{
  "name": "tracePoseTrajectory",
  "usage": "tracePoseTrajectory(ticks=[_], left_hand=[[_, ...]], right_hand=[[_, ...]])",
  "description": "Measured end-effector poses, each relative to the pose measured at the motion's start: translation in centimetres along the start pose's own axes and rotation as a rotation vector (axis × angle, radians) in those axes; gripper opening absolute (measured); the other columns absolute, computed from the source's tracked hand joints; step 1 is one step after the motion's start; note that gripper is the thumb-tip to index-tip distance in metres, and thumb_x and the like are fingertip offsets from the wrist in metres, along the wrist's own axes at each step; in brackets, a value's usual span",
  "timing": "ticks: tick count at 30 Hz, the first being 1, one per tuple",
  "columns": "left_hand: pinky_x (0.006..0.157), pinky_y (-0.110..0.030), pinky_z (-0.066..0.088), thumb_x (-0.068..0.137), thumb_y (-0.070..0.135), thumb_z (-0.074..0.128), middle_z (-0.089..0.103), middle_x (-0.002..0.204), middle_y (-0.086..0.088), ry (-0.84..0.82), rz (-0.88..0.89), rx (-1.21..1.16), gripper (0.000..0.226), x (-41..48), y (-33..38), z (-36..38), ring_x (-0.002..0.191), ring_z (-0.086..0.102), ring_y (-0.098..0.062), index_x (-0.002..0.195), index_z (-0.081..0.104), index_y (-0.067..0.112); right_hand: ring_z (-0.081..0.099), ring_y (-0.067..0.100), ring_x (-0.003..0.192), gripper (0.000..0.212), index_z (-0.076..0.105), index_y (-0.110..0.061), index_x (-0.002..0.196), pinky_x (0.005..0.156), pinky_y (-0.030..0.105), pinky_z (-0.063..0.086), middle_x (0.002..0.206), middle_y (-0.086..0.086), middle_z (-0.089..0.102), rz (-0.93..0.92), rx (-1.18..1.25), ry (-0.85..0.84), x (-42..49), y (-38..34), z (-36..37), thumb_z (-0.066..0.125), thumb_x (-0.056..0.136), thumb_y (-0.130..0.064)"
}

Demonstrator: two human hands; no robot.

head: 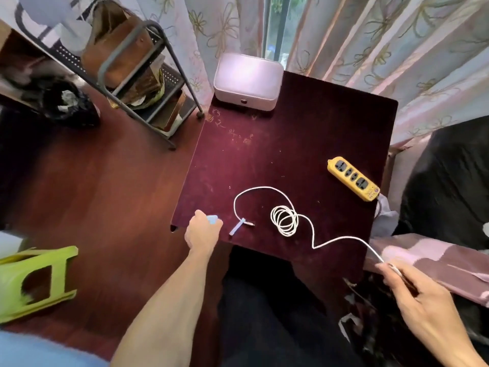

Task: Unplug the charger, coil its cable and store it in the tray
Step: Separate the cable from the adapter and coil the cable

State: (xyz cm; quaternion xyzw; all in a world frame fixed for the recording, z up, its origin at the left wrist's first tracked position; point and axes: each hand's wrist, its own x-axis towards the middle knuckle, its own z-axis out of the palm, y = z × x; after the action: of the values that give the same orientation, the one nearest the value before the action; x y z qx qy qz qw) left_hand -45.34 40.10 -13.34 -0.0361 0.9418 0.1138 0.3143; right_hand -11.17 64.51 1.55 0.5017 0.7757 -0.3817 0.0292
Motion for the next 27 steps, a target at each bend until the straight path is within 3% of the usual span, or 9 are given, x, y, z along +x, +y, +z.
tracePoseTrajectory(ticks=[6, 8, 12, 15, 18, 20, 22, 24, 27], left_hand=[[0.082, -0.044, 0.049, 0.081, 0.038, 0.072, 0.066, 0.108, -0.014, 0.025, -0.061, 0.010, 0.045, 3.6, -1.1, 3.0, 0.101, 0.064, -0.036, 0.108, 0.053, 0.007], [0.082, -0.043, 0.048, 0.082, 0.039, 0.073, 0.065, 0.108, -0.013, 0.039, -0.062, 0.004, 0.045, 3.6, -1.1, 3.4, 0.100, 0.064, -0.034, 0.108, 0.053, 0.008], [0.088, -0.047, 0.049, 0.085, 0.041, 0.071, 0.064, 0.117, -0.016, -0.021, -0.089, 0.030, 0.051, 2.9, -0.7, 3.0, 0.107, 0.062, -0.035, 0.118, 0.050, 0.008], [0.099, -0.050, 0.045, 0.083, 0.048, 0.072, 0.052, 0.137, -0.019, -0.050, -0.092, 0.047, 0.077, 1.0, 0.2, 1.3, 0.126, 0.050, -0.036, 0.139, 0.039, 0.006], [0.099, -0.047, 0.043, 0.088, 0.045, 0.066, 0.055, 0.131, -0.017, -0.057, -0.038, -0.107, 0.062, -2.6, 2.4, -1.6, 0.124, 0.049, -0.035, 0.135, 0.048, 0.008], [0.084, -0.040, 0.049, 0.093, 0.040, 0.061, 0.066, 0.103, -0.011, -0.213, 0.006, -0.335, 0.034, -6.1, 5.0, -4.2, 0.104, 0.064, -0.033, 0.108, 0.063, 0.009], [0.059, -0.029, 0.050, 0.099, 0.034, 0.057, 0.069, 0.078, -0.008, -0.465, -0.030, -0.580, 0.032, -10.5, 8.0, -6.9, 0.069, 0.065, -0.024, 0.100, 0.069, 0.004], [0.053, -0.021, 0.048, 0.101, 0.040, 0.051, 0.078, 0.078, -0.007, -0.709, 0.020, -0.684, 0.041, -15.5, 10.4, -9.5, 0.059, 0.065, -0.015, 0.105, 0.070, 0.003], [0.066, -0.025, 0.053, 0.101, 0.050, 0.045, 0.080, 0.099, -0.011, -0.965, 0.117, -0.736, 0.053, -22.0, 13.3, -12.3, 0.074, 0.073, -0.016, 0.112, 0.073, 0.007]], right_hand=[[0.072, -0.005, 0.095, 0.040, 0.076, -0.042, 0.113, 0.083, 0.005, 0.047, 0.099, -0.022, 0.078, 0.127, 0.045, 0.050, -1.2, 2.7, 2.4, 0.058, 0.094, -0.071], [0.070, -0.009, 0.096, 0.050, 0.075, -0.040, 0.118, 0.080, -0.002, 0.045, 0.102, -0.021, 0.078, 0.158, 0.055, 0.042, -1.6, 2.0, 2.8, 0.053, 0.093, -0.078], [0.070, -0.009, 0.102, 0.039, 0.076, -0.043, 0.117, 0.084, -0.003, 0.044, 0.108, -0.024, 0.077, 0.100, 0.085, 0.059, -2.0, 0.6, 3.0, 0.059, 0.095, -0.070], [0.068, 0.003, 0.105, 0.014, 0.076, -0.049, 0.106, 0.094, 0.015, 0.049, 0.111, -0.019, 0.073, -0.032, 0.044, 0.125, -2.1, -1.2, 1.8, 0.065, 0.098, -0.046], [0.053, 0.022, 0.087, 0.016, 0.077, -0.035, 0.113, 0.084, 0.041, 0.047, 0.096, -0.006, 0.055, -0.280, -0.145, 0.300, -1.7, -3.4, 0.0, 0.065, 0.103, -0.036], [0.054, 0.023, 0.076, 0.032, 0.080, -0.020, 0.116, 0.074, 0.048, 0.049, 0.084, -0.002, 0.059, -0.349, -0.110, 0.367, -1.7, -5.2, -1.6, 0.059, 0.102, -0.040], [0.064, 0.022, 0.077, 0.026, 0.078, -0.014, 0.115, 0.073, 0.054, 0.052, 0.085, -0.003, 0.069, -0.371, -0.017, 0.393, -2.0, -7.6, -2.9, 0.061, 0.106, -0.032], [0.070, 0.018, 0.087, 0.017, 0.078, -0.013, 0.112, 0.078, 0.052, 0.056, 0.095, -0.003, 0.075, -0.412, 0.069, 0.439, -3.2, -10.4, -4.1, 0.066, 0.102, -0.020], [0.066, 0.004, 0.093, 0.015, 0.078, -0.018, 0.111, 0.083, 0.035, 0.055, 0.099, -0.009, 0.073, -0.526, 0.106, 0.494, -5.5, -13.9, -4.7, 0.071, 0.098, -0.019]])
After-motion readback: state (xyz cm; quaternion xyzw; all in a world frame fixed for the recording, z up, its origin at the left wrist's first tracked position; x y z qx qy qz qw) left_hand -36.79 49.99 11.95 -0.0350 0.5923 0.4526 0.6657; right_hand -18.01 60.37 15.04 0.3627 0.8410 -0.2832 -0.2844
